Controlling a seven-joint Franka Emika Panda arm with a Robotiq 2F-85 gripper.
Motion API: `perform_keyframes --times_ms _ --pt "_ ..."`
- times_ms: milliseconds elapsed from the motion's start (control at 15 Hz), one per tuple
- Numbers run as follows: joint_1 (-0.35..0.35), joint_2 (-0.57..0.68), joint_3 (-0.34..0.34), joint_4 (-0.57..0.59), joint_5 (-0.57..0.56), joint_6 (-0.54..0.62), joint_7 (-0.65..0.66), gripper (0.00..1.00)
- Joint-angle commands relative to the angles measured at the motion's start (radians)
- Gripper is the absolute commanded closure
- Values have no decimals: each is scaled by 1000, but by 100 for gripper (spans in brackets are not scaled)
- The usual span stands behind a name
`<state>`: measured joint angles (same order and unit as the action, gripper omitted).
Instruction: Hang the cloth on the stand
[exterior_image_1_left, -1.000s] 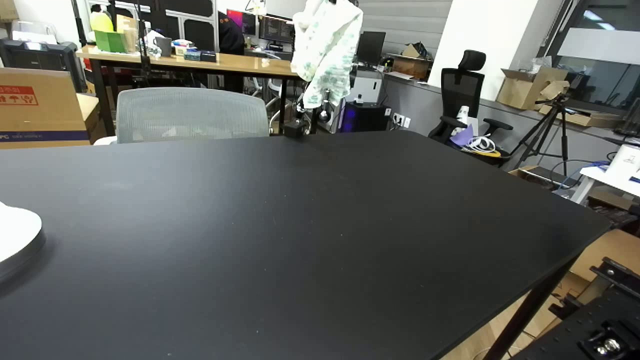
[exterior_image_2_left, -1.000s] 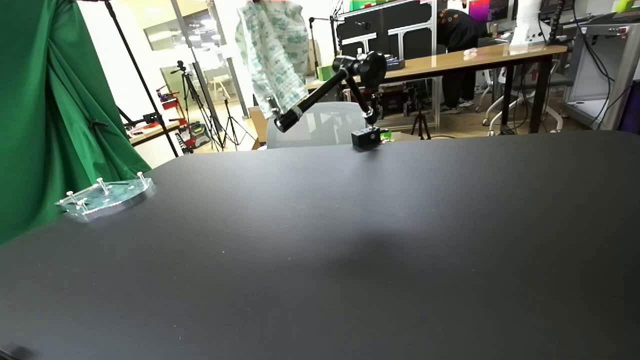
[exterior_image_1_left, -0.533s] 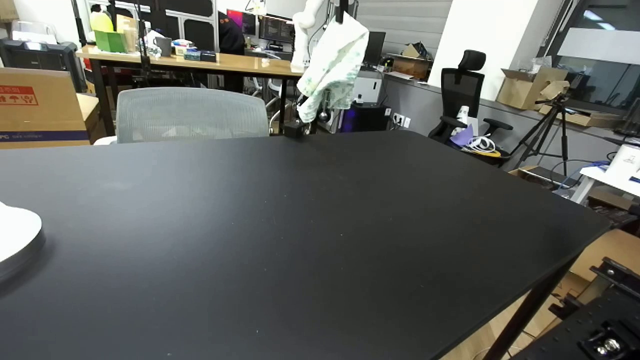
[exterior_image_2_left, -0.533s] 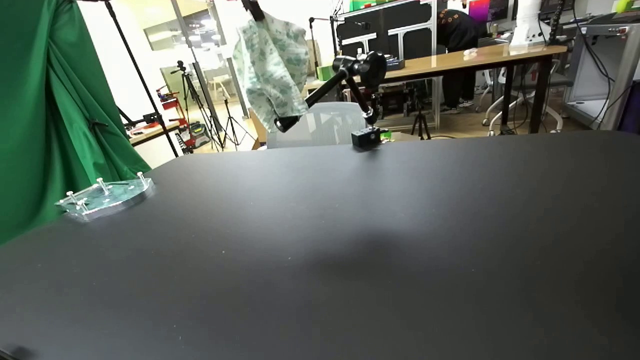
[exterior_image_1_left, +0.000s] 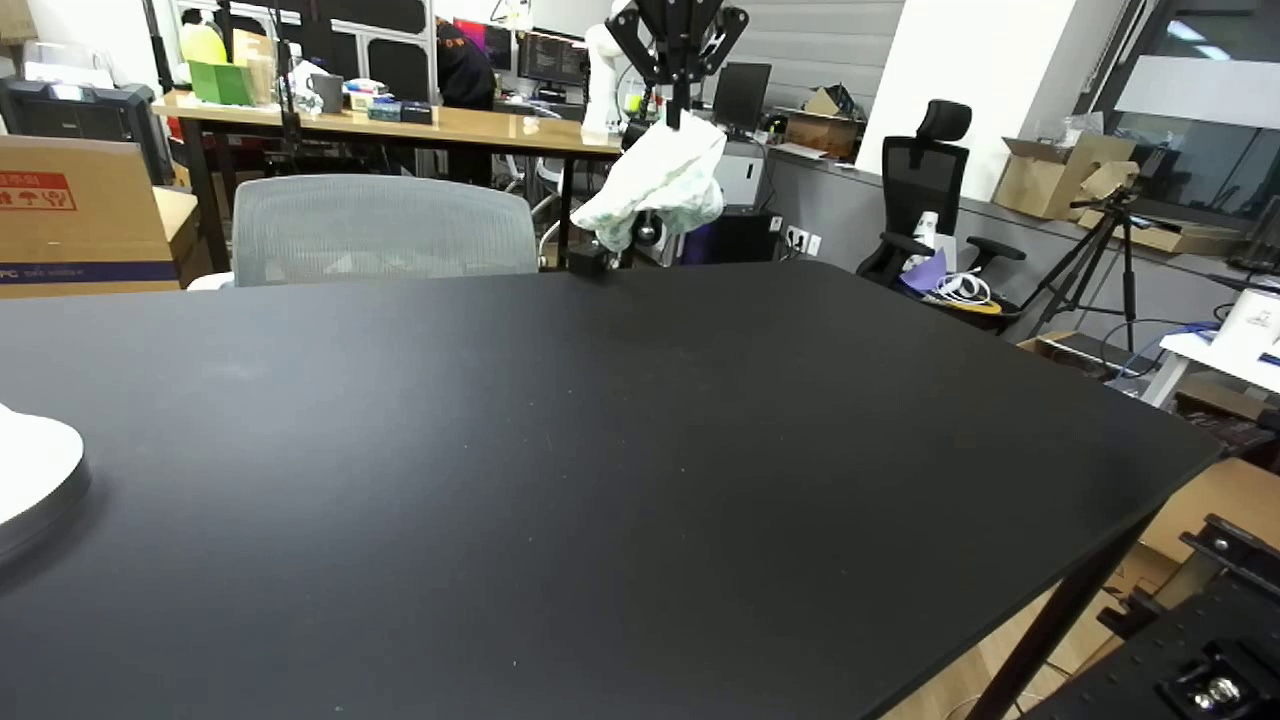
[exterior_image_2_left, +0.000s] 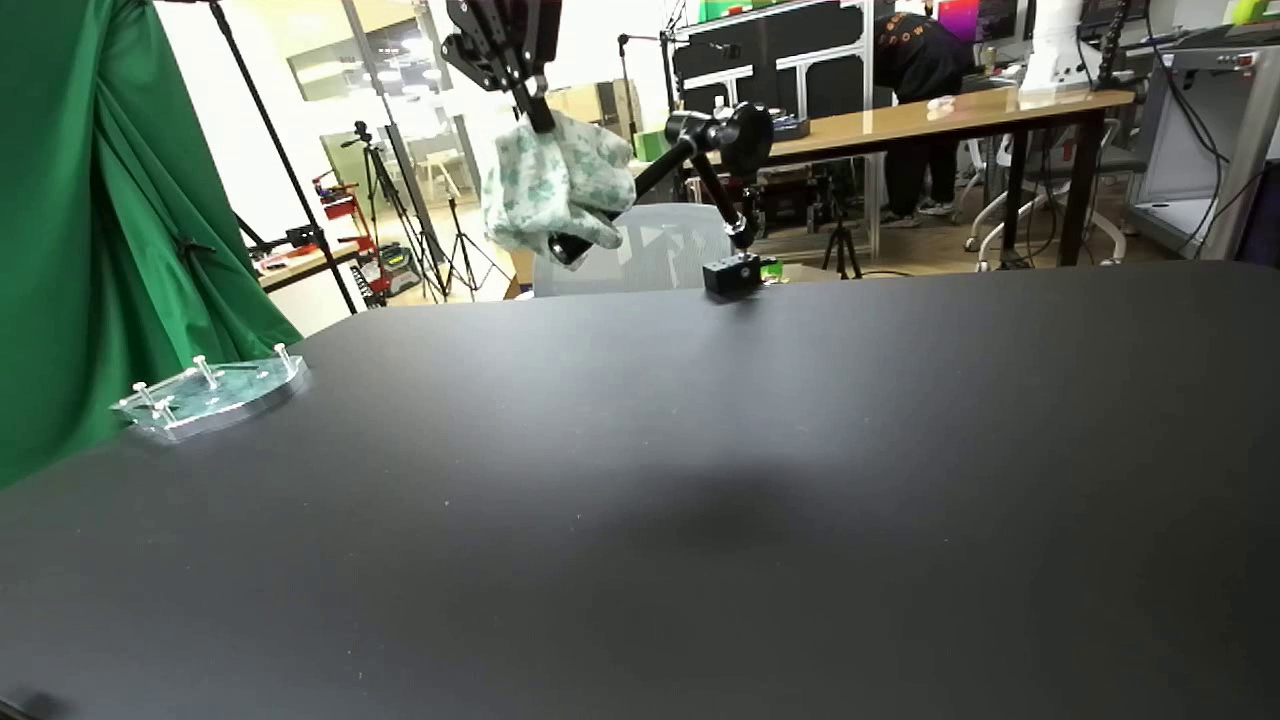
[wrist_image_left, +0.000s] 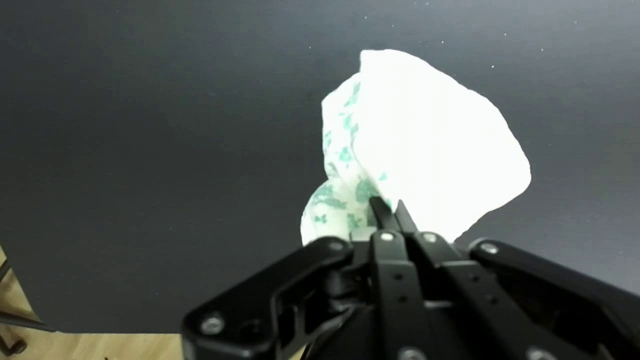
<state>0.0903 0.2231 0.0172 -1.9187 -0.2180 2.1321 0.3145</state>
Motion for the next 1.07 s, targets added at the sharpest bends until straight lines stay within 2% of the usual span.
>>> perform_keyframes --times_ms 0,333,400,533,1000 --pt "1 14 -2 -7 29 42 19 100" --pt "3 29 -9 -16 36 69 21 100" --pt "1 28 -9 -17 42 67 14 73" --pt "1 23 -8 -18 48 63 11 68" --pt "5 3 -5 -23 61 75 9 19"
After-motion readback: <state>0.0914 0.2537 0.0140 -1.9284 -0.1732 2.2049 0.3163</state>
